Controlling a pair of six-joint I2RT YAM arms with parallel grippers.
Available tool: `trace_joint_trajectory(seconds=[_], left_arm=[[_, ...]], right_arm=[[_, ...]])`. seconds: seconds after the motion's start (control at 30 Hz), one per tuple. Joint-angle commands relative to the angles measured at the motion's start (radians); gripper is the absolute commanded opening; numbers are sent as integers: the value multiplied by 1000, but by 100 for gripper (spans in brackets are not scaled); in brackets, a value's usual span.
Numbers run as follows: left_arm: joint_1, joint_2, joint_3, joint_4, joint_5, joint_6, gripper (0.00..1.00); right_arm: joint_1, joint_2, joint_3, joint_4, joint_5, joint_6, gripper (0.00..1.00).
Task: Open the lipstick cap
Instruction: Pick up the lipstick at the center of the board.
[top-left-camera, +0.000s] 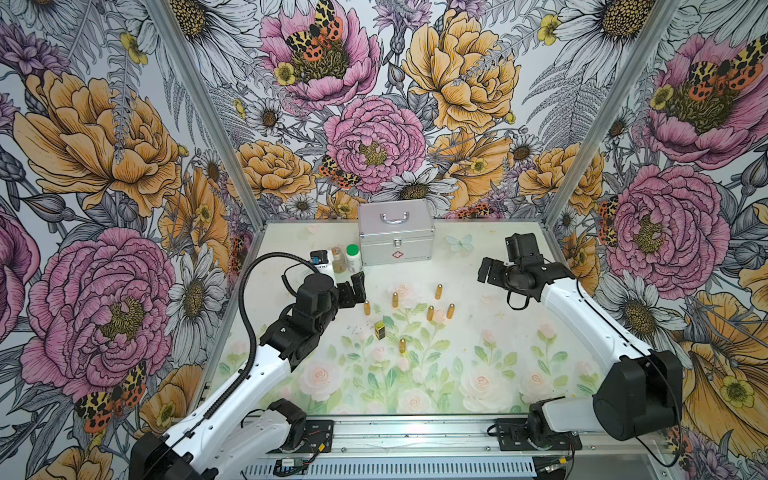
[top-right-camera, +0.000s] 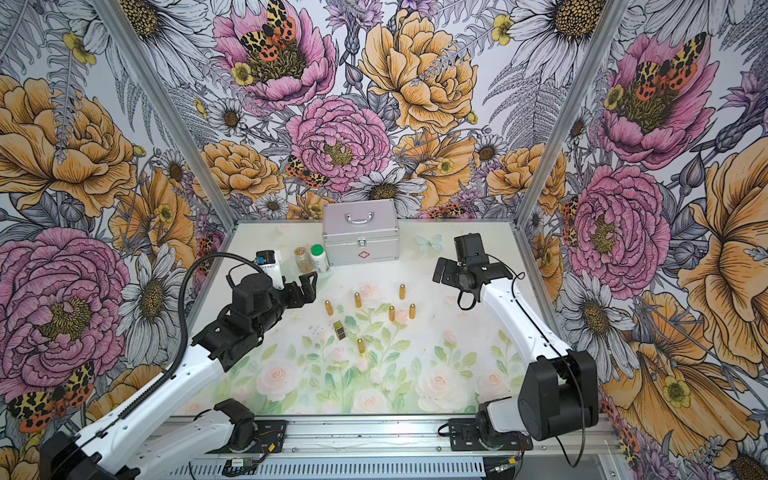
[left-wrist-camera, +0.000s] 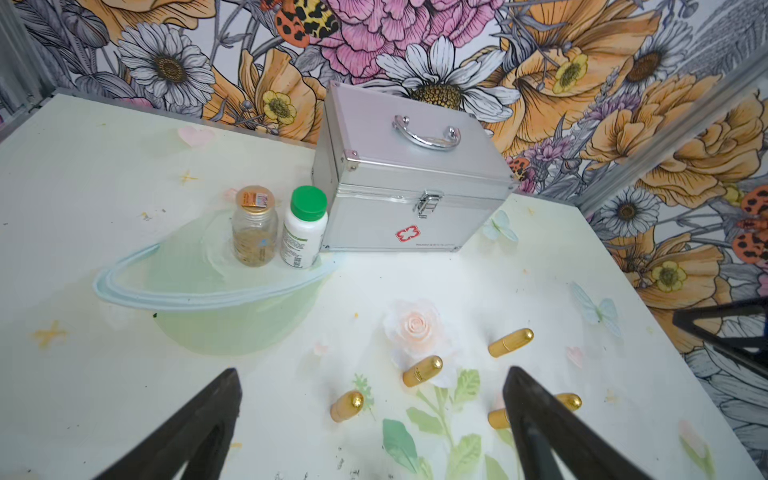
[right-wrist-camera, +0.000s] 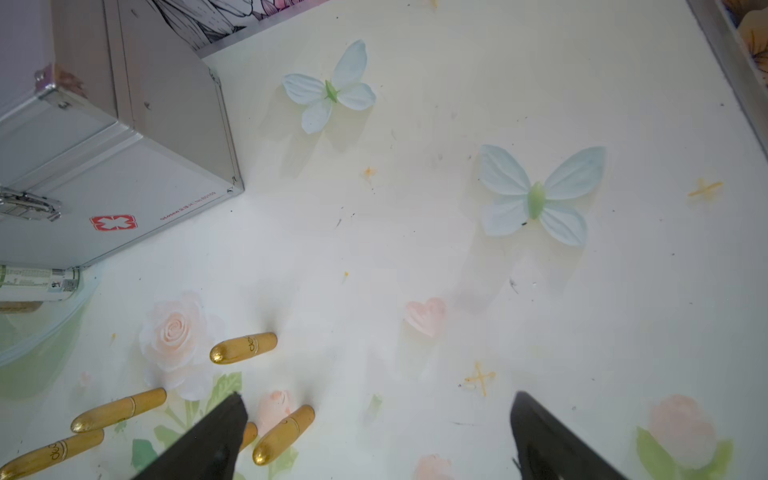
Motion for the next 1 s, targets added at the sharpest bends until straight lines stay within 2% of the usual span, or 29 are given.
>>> trace_joint_trajectory(seconds=[0.0, 0.1, 0.23, 0.4, 0.53, 0.63, 0.73, 0.97], left_arm=[[-54, 79, 56, -56, -19, 58, 99], [-89, 156, 90, -52, 12, 56, 99], [-127, 257, 144, -52, 39, 70, 99], [-170, 352, 181, -34, 39, 85, 99], [-179, 412, 188, 5, 112, 71, 99], [-183, 408, 146, 88, 138, 59, 99], [-183, 388, 109, 146, 150, 47, 99], [-184, 369, 91, 156, 150, 46, 99]], right_arm=[[68, 81, 92, -129, 5, -10, 100], [136, 163, 169, -160, 36, -17, 100], [193, 280, 271, -182, 42, -33, 94], [236, 412, 369, -187, -3, -66, 86], [253, 490, 416, -190, 18, -87, 82], [255, 531, 434, -188, 4, -92, 77], [256, 559, 441, -188, 2, -86, 67], [259, 616, 460, -188, 21, -55, 58]])
